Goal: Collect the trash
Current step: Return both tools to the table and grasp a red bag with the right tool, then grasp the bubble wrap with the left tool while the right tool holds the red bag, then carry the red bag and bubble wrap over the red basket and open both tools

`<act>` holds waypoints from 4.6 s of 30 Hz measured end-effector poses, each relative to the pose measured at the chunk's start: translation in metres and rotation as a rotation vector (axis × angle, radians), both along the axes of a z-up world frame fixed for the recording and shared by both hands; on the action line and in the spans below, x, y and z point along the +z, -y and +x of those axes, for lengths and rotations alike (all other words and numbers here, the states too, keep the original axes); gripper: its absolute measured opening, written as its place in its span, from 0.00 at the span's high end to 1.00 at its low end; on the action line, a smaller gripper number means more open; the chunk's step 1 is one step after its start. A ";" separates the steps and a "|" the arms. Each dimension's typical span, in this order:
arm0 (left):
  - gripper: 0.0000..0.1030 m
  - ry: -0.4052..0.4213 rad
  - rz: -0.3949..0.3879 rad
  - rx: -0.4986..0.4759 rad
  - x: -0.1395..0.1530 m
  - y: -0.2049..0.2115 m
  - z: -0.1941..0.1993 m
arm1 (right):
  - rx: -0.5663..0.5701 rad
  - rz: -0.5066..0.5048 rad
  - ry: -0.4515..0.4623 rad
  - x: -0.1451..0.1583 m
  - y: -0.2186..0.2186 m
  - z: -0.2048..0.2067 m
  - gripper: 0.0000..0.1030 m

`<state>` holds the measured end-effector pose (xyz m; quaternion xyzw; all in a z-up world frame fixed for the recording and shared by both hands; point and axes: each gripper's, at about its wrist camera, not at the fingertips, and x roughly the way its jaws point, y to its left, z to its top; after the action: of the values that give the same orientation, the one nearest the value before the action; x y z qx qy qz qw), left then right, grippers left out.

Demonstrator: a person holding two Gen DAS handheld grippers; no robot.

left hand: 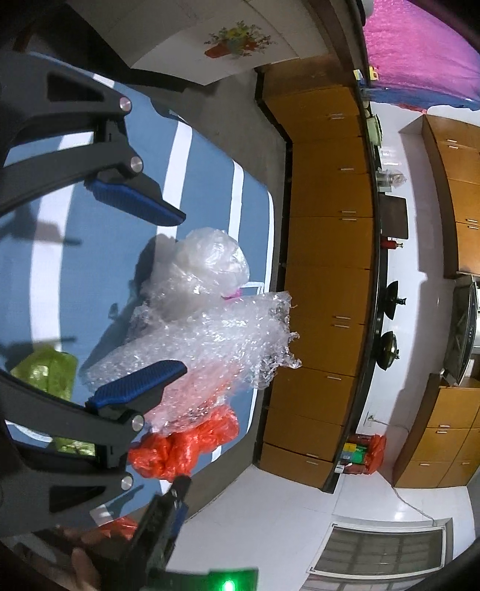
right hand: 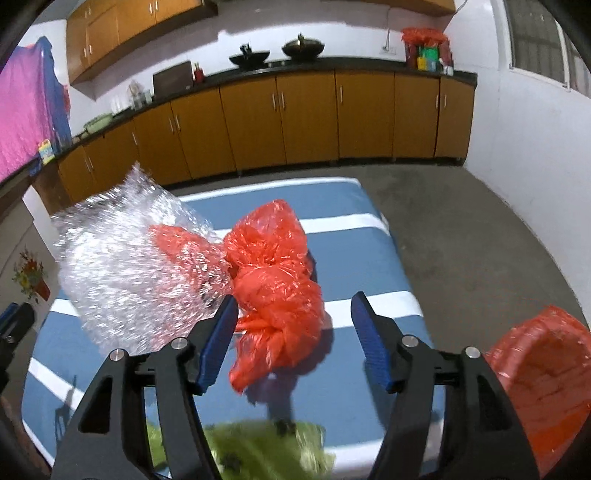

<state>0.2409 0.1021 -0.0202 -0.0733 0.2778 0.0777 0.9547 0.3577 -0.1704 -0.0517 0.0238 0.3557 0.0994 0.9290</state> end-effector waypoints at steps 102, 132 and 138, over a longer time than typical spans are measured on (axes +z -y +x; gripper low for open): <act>0.93 0.050 -0.206 -0.662 0.042 0.259 -0.009 | -0.511 0.046 0.038 0.018 0.242 -0.184 0.80; 0.59 -0.035 -0.139 -0.694 0.001 0.294 -0.010 | -0.554 0.074 0.006 0.009 0.252 -0.187 0.58; 0.58 -0.042 -0.128 -0.663 -0.002 0.280 -0.010 | -0.534 0.061 0.010 0.009 0.245 -0.186 0.58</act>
<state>0.2312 -0.1781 -0.0227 -0.0373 0.3104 -0.2532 0.9155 0.1715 -0.4152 -0.0426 0.1445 0.3291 -0.1383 0.9229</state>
